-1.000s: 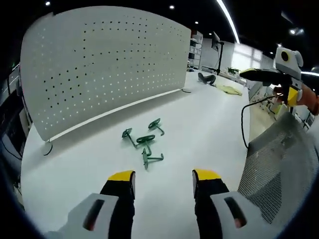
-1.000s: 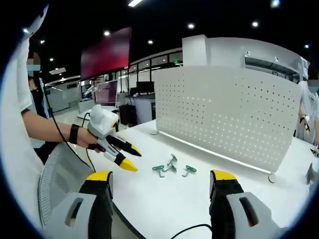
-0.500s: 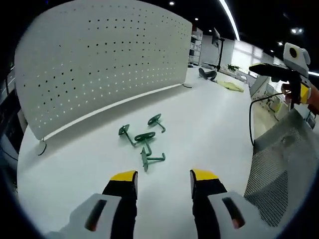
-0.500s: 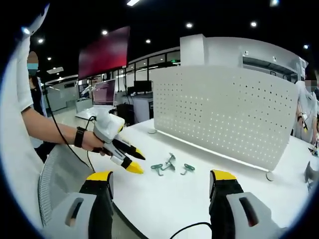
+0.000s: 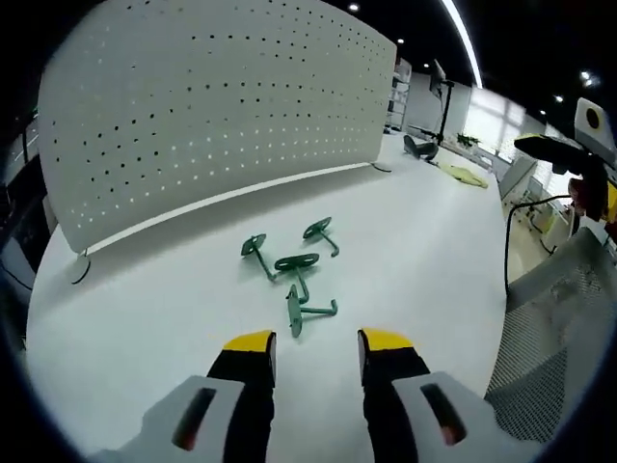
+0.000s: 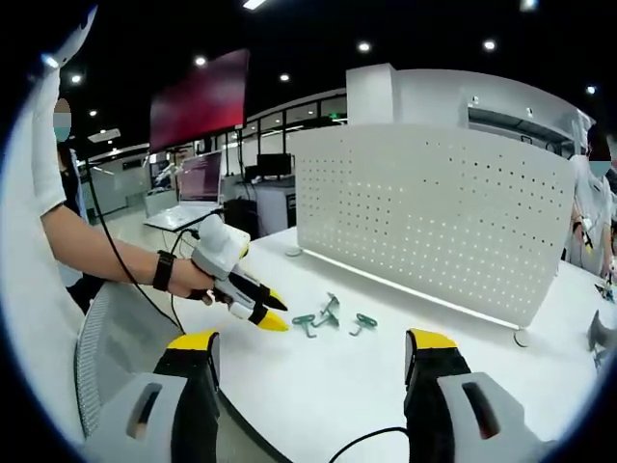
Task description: Insert the hook assembly into the mounting plate slot until the hook locks in place.
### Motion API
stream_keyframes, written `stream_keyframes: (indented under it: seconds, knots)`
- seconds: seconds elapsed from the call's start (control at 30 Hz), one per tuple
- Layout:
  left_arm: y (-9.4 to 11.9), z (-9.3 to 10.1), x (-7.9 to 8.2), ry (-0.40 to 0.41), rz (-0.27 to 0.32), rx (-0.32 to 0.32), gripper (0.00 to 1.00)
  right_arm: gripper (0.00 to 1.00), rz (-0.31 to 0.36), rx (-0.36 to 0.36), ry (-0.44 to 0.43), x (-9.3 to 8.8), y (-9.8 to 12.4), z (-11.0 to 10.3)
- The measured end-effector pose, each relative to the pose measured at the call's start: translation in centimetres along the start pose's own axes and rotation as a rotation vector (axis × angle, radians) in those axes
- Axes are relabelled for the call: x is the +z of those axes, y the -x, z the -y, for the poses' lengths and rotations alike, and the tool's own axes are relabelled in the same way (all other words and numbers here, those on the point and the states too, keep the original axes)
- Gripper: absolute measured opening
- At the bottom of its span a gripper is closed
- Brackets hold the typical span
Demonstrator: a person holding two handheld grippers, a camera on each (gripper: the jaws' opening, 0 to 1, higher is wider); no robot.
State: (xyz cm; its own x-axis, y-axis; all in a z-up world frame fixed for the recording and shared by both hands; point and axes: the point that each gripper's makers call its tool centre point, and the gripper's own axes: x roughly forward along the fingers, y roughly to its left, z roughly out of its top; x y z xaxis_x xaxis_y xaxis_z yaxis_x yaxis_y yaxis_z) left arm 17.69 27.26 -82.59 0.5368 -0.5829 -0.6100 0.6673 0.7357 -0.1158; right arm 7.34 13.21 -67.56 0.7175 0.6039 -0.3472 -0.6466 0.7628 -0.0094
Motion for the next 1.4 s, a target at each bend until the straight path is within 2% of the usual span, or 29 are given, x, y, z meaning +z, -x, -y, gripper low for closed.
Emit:
stream_keyframes:
  seconds: [0.2, 0.57, 0.7, 1.13, 1.4]
  knots:
    - [-0.4, -0.5, 0.0, -0.002, 0.001, 0.03, 0.29, 0.8, -0.006, 0.001, -0.003, -0.3, 0.0, 0.0]
    - [-1.4, -0.9, -0.1, 0.001, -0.012, 0.046, 0.21, 0.8, -0.009, -0.002, -0.011, -0.5, 0.1, 0.1]
    - [-1.5, -1.5, 0.2, -0.008, -0.003, 0.081, 0.17, 0.79, -0.014, -0.004, -0.012, -0.6, 0.2, 0.1]
    - [-2.3, -1.6, -0.6, -0.023, -0.039, 0.076, 0.13, 0.79, -0.02, -0.016, -0.016, -0.8, 0.6, 0.5]
    - [-2.8, -1.4, -0.4, -0.019, -0.029, 0.073, 0.09, 0.79, -0.026, -0.013, -0.019, -1.0, 0.5, 0.3]
